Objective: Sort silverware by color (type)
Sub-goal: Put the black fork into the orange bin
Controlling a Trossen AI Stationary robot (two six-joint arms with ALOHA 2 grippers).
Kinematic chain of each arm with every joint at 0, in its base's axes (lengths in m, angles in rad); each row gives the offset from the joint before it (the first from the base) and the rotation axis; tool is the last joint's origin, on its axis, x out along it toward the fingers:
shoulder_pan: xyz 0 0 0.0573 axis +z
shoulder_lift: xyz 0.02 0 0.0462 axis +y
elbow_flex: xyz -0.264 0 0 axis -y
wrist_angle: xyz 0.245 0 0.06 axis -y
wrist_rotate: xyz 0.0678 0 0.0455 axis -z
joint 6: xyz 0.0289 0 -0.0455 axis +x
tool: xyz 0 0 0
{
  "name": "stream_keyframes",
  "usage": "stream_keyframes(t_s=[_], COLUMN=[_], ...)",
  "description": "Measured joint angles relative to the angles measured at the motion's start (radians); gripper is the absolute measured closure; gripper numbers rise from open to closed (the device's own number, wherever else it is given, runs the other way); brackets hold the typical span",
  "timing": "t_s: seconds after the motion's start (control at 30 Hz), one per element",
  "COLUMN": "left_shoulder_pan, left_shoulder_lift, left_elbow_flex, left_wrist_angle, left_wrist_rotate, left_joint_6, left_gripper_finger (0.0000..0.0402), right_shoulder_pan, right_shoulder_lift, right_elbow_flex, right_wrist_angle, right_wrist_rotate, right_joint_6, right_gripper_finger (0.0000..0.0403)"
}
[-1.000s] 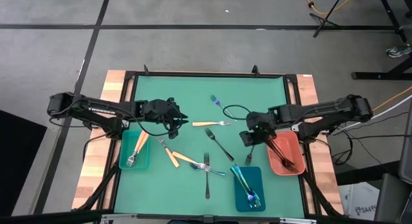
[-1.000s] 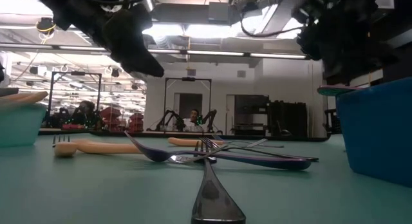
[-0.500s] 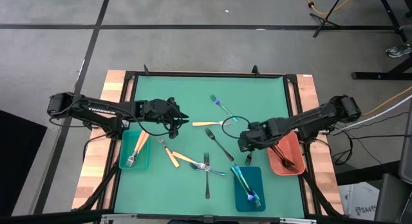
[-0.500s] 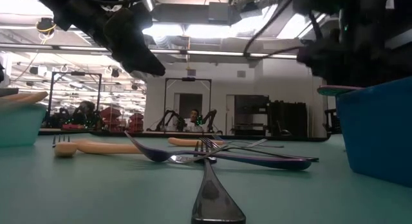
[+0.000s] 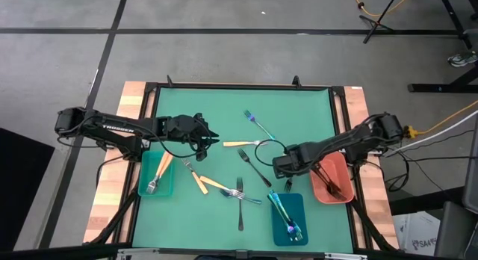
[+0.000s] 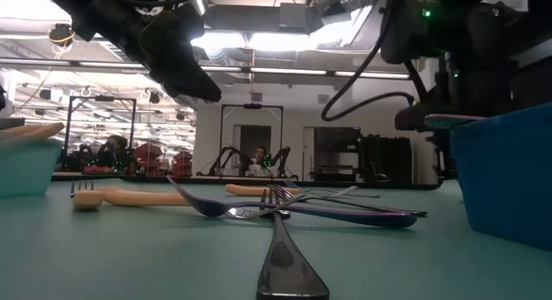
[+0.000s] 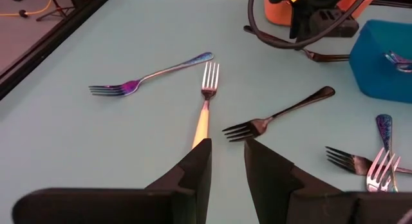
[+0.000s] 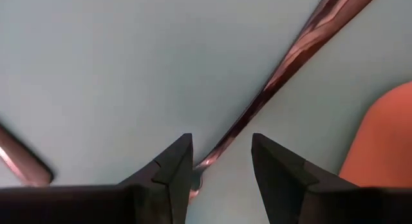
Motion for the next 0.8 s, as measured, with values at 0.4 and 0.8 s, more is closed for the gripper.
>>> stream_keyframes(t_s=[0.4,0.8], left_shoulder_pan=[0.000,0.000], left_shoulder_lift=[0.000,0.000], left_elbow_flex=[0.000,0.000], left_wrist_angle=[0.000,0.000], left_wrist_rotate=[0.000,0.000], left_joint_6=[0.000,0.000], left_gripper_finger=[0.0315,0.0315], right_shoulder_pan=[0.000,0.000], right_shoulder_lift=[0.064,0.069], right_elbow_flex=[0.004,0.003], right_wrist_angle=[0.028,0.036], right_wrist_rotate=[0.018,0.031], right_joint_6=[-0.007,-0.008], right_gripper_finger=[0.0253,0.0299])
